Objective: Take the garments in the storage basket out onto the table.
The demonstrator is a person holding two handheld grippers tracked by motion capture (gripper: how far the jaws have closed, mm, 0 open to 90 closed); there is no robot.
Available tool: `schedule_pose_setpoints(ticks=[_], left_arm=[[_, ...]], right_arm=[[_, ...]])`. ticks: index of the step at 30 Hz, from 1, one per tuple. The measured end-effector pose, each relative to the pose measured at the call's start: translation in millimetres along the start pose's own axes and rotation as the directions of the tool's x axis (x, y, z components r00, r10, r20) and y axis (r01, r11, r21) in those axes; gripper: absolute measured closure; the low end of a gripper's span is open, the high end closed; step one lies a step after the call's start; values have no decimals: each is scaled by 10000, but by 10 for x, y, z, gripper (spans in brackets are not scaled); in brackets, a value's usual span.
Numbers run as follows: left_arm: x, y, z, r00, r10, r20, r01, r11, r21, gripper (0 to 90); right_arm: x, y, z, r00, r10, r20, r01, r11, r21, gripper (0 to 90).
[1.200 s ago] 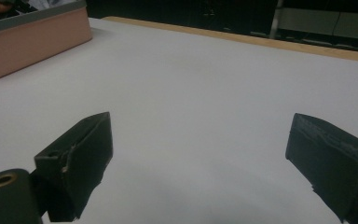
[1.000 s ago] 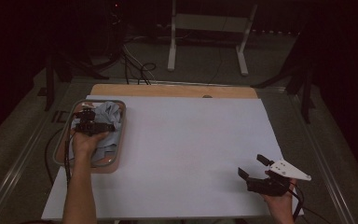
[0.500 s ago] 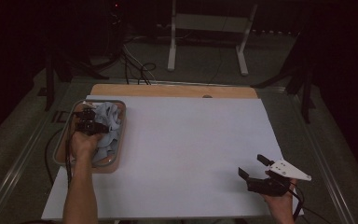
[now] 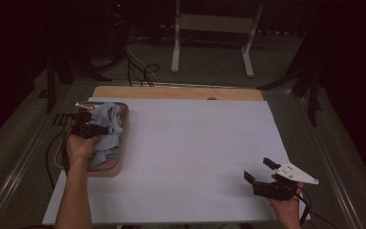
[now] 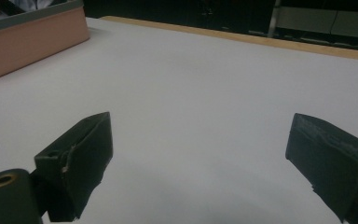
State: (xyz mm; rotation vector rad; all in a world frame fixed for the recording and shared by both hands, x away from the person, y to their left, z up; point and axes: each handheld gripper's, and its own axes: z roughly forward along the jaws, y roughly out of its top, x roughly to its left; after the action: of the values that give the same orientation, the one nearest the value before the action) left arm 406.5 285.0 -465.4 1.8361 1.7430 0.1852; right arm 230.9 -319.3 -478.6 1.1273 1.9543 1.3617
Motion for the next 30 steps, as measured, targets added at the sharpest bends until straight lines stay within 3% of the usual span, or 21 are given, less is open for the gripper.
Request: schedule_pose_setpoints(ticks=[16, 18, 30], left_arm=[[-28, -23, -217, 9997, 237, -44, -240, 9942, -1048, 699], [-46, -30, -261, 9995, 323, -60, -328, 9897, -1393, 699], [-55, -45, -374, 9988, 434, 213, -385, 9805, -1926, 698]], right_arm=[[5, -3, 8, 10000, -14, -21, 14, 10000, 50, 76], [1, -4, 11, 10000, 4, -21, -4, 10000, 48, 76], [-2, -4, 7, 10000, -5, 6, 5, 10000, 17, 76]])
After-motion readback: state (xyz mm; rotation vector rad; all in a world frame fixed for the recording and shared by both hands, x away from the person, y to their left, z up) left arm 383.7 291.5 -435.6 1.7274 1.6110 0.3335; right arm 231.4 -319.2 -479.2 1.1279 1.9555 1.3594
